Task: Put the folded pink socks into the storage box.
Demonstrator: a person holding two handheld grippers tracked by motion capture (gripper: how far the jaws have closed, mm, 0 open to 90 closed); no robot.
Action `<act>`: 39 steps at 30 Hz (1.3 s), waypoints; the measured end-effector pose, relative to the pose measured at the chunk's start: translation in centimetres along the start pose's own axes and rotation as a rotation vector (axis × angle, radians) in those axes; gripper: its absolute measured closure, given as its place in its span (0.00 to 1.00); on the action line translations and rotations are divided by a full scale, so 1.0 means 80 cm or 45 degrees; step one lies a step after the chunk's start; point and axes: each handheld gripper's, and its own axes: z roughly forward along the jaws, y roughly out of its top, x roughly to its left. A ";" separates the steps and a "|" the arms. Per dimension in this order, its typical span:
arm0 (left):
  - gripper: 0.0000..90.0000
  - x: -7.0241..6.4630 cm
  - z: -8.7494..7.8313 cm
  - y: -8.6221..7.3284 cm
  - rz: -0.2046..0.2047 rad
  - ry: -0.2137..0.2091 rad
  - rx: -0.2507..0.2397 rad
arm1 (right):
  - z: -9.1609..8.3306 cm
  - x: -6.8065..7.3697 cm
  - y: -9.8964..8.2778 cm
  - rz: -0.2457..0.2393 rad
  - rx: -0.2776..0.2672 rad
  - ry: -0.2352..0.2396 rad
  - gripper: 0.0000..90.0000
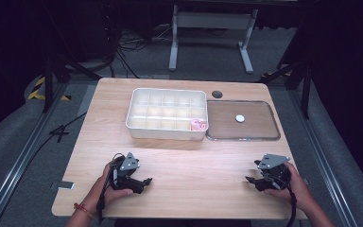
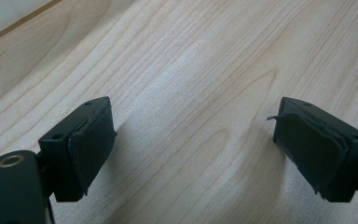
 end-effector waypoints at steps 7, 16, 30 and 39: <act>0.14 0.000 0.000 0.000 -0.004 0.000 -0.002 | -0.002 -0.004 -0.024 0.078 -0.028 0.016 0.34; 0.14 -0.001 0.000 0.000 -0.007 0.003 -0.001 | -0.001 -0.018 -0.058 0.256 -0.177 0.075 0.24; 0.14 -0.001 0.000 0.000 -0.008 0.007 -0.003 | -0.001 -0.019 -0.068 0.272 -0.227 0.077 0.23; 0.14 -0.002 0.000 -0.001 -0.011 0.008 -0.001 | -0.001 -0.020 -0.067 0.286 -0.224 0.068 0.23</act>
